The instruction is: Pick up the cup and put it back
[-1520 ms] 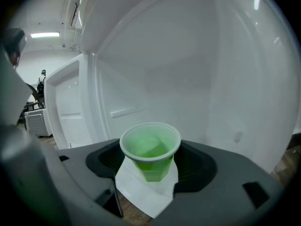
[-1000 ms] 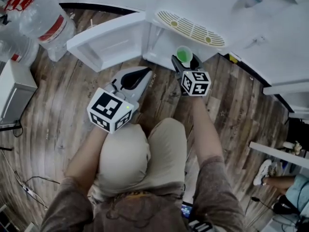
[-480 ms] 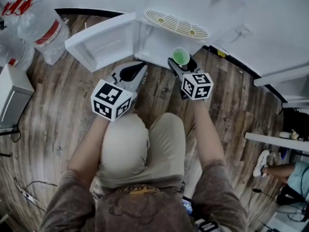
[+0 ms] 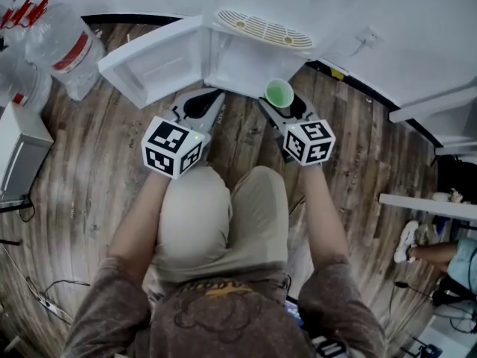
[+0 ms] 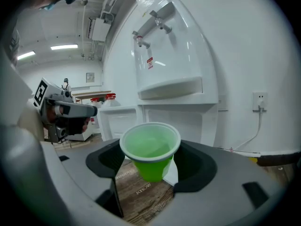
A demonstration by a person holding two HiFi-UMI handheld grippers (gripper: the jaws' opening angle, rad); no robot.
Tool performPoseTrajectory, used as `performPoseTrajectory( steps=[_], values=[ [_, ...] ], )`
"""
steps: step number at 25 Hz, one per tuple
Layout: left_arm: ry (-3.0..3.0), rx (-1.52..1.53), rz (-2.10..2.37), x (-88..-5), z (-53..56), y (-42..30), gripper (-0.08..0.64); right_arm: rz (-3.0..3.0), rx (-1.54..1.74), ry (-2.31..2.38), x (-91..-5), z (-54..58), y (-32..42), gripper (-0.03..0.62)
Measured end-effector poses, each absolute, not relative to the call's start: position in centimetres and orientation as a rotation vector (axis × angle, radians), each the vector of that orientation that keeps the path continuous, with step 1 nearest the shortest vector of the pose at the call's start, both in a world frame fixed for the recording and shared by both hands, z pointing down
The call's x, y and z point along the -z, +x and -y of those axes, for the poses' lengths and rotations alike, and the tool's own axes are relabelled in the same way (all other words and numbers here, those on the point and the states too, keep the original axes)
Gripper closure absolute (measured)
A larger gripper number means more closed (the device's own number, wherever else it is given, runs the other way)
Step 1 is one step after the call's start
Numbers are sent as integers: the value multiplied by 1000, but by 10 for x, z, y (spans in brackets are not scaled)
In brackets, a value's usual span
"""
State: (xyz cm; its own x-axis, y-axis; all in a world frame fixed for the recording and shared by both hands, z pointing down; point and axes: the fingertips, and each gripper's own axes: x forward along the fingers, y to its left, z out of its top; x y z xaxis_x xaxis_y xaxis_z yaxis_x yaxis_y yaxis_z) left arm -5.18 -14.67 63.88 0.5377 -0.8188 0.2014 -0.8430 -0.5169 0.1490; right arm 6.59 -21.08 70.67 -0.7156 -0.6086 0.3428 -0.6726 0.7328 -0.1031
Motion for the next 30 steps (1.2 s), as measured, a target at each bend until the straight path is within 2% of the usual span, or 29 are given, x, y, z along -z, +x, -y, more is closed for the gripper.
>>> performPoseTrajectory(
  steps=[12,30],
  values=[
    [2550,-165,1405,-641,146,-43,557,2679,-300,988,-680,157,82,267],
    [2533,-171,1459,-640,150,-40,557,2669,-313,979,-682,137,94,267]
  ],
)
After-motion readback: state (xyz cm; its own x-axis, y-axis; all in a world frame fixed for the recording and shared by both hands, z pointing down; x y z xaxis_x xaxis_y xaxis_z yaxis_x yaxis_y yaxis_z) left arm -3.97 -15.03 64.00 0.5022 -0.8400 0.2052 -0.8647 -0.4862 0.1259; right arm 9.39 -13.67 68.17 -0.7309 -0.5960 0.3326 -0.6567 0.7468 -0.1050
